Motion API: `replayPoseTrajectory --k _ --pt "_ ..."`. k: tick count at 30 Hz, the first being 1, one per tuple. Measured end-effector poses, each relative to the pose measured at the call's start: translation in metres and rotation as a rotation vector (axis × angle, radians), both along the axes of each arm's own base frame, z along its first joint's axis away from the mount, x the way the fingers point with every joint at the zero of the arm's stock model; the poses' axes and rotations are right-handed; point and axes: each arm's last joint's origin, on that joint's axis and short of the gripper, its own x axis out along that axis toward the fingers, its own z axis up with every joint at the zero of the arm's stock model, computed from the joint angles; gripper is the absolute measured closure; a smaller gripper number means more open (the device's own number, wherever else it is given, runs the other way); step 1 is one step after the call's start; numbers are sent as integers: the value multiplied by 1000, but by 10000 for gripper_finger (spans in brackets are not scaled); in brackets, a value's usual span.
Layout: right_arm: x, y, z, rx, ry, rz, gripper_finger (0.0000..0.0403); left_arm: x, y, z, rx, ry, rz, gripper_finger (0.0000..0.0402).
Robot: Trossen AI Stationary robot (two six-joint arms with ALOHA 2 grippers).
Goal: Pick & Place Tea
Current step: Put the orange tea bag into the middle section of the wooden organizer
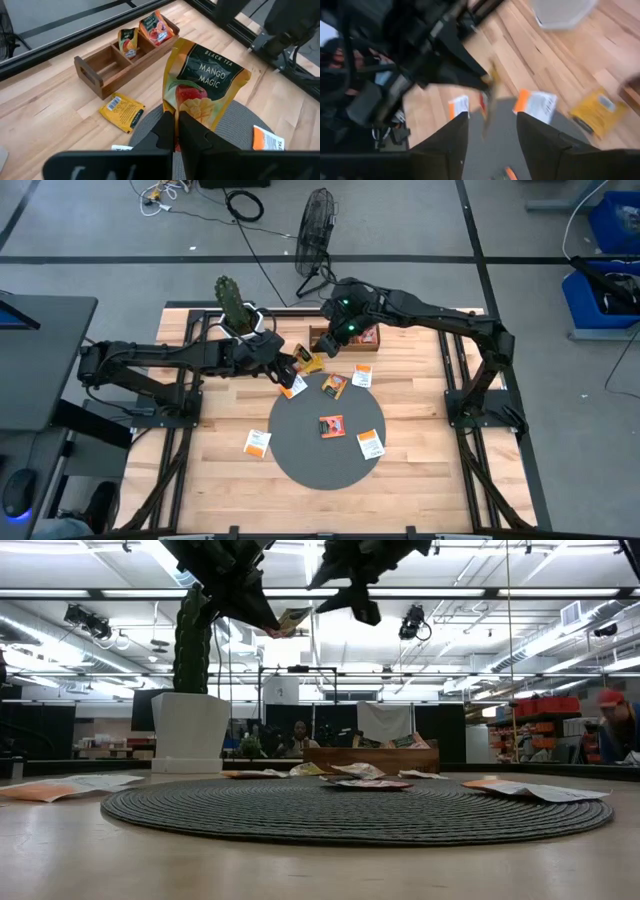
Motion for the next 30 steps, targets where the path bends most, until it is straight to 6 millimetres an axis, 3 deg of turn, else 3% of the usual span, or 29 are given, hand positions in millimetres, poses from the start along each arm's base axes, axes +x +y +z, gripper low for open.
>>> replayPoseTrajectory --k 7,13,17,23,30 --pt "14 0 -15 15 7 16 196 1 0 1 12 -3 -9 390" --pt "25 3 -21 0 -21 26 201 1 0 1 25 -1 -18 389" --pt "25 2 -20 -19 -23 17 245 1 0 1 25 1 -18 389" --pt "24 1 -20 -43 -34 52 384 0 0 1 26 3 -18 383" --pt "21 -2 -17 -82 -30 35 399 0 0 1 63 23 -35 382"
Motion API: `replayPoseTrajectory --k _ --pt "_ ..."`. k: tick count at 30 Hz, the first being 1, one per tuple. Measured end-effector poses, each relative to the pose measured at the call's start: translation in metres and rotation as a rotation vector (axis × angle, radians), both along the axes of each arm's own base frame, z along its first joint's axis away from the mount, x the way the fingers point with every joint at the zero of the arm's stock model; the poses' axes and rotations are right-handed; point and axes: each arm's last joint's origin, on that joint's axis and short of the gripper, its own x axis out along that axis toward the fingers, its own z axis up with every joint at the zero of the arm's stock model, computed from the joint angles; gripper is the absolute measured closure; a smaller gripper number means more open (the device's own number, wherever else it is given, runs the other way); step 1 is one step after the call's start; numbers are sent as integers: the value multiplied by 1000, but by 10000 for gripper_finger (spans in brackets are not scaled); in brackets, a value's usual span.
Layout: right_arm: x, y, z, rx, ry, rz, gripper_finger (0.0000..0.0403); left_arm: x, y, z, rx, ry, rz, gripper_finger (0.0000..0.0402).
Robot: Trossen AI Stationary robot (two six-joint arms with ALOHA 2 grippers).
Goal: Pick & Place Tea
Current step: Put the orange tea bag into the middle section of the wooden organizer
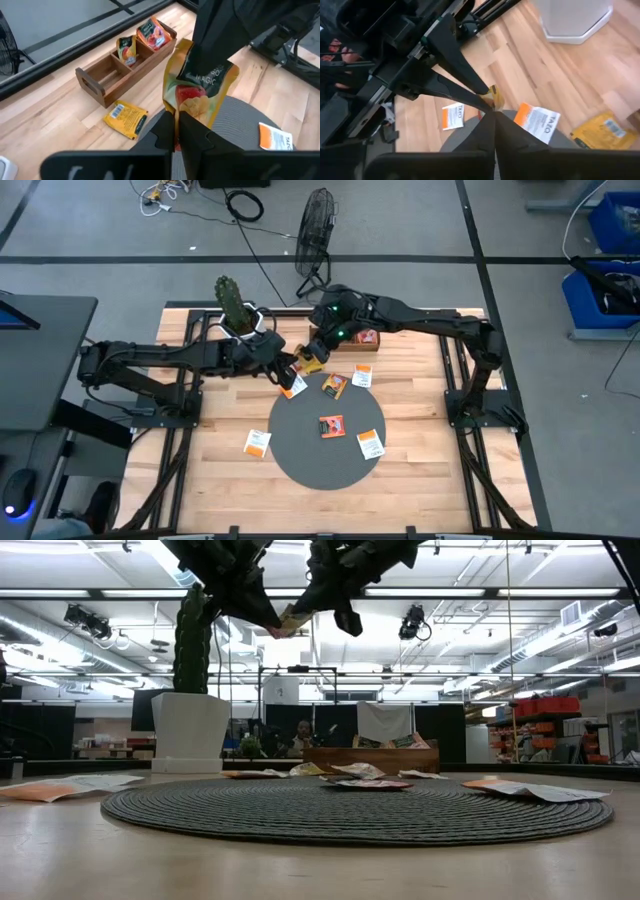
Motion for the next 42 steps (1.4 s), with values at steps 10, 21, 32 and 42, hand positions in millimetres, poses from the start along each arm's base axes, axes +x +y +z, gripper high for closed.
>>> replayPoseTrajectory --k 10,21,32,42 --pt "-27 -19 36 -103 -8 -9 402 -6 -2 17 7 -101 -3 381" --pt "-53 -37 62 -196 59 0 403 -23 -3 24 8 -85 -1 381" --pt "-43 -35 53 -23 -63 95 310 -19 1 32 81 -165 56 380" --pt "-23 -34 42 69 -148 105 170 -18 3 36 104 -194 52 380"
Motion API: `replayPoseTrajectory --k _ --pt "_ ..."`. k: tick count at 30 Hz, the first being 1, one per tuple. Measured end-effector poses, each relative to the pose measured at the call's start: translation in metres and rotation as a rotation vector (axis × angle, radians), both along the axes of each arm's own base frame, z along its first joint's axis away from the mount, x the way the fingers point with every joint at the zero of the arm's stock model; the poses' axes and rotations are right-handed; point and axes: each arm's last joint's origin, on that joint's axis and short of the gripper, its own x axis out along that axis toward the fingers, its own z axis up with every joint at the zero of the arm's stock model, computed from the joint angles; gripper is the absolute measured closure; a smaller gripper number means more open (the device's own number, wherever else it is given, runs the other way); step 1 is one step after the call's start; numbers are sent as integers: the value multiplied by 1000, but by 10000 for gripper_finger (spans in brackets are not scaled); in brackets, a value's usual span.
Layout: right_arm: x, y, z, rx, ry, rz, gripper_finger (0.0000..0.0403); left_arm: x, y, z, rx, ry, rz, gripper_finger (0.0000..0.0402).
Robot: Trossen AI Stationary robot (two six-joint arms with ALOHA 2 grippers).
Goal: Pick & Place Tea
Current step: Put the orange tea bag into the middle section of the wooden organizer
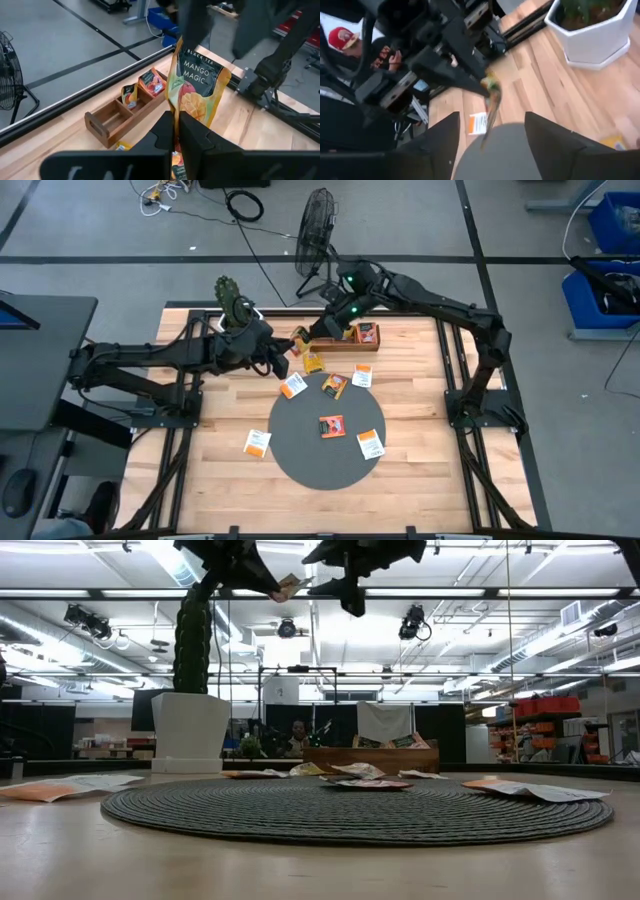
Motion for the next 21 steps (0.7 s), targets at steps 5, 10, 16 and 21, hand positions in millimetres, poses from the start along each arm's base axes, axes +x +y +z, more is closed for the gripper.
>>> replayPoseTrajectory --k 5,10,16,21 --pt "10 5 -8 7 8 20 171 0 0 0 2 1 -2 380" --pt "14 6 -11 -6 11 12 225 0 0 0 5 2 -2 380" --pt "15 5 -9 -44 -18 23 382 0 0 0 8 5 -4 380" --pt "15 7 -9 -44 -17 24 397 0 0 0 24 14 -12 373"
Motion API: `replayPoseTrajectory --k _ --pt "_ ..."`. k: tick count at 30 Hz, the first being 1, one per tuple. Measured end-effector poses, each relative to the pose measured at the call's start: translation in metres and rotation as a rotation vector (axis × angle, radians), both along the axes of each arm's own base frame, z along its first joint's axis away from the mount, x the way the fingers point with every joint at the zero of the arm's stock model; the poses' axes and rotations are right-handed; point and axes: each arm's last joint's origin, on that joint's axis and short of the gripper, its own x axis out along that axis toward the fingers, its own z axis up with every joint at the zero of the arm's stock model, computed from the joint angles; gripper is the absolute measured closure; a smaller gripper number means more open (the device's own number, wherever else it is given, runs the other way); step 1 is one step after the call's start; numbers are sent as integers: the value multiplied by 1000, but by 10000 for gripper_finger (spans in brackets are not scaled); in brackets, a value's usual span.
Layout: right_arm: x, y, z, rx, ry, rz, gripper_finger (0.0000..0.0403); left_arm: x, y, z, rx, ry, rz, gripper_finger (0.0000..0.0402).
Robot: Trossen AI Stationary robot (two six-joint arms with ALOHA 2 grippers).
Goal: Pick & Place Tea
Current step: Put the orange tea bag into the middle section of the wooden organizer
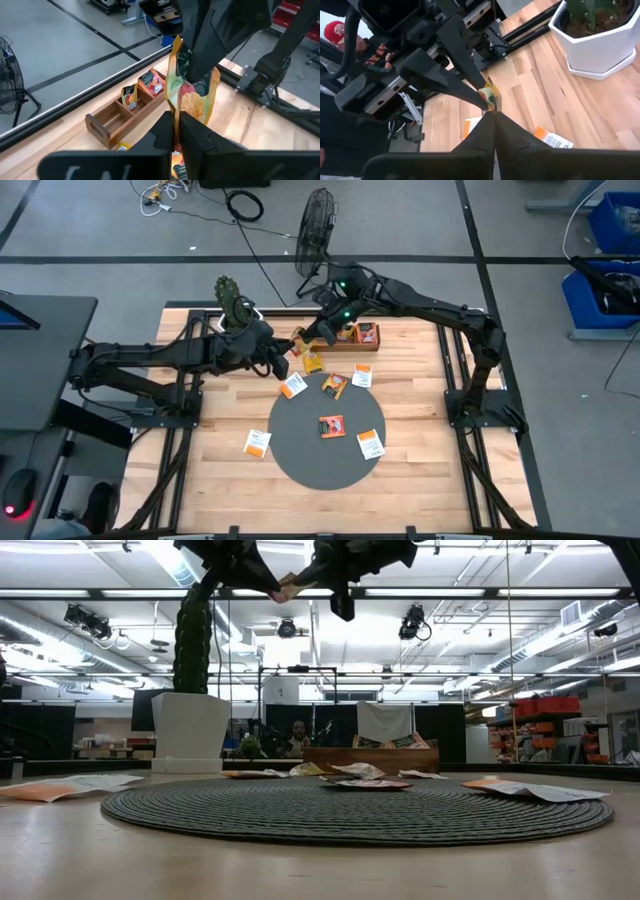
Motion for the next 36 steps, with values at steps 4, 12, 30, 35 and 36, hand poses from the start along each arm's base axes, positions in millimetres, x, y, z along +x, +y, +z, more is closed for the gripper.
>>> replayPoseTrajectory --k 4,12,30,35,36 --pt "0 1 0 -5 0 1 400 0 0 0 23 15 -11 337" --pt "-2 -1 0 -33 5 -6 402 -8 -1 7 29 -8 -11 230" --pt "-56 -42 18 -762 303 146 403 -43 -3 35 32 -141 3 168" --pt "-52 -70 -23 -746 465 159 403 -43 -3 35 27 -142 4 168" --pt "-50 -74 -29 -747 487 158 403 -43 -3 35 23 -144 6 168"
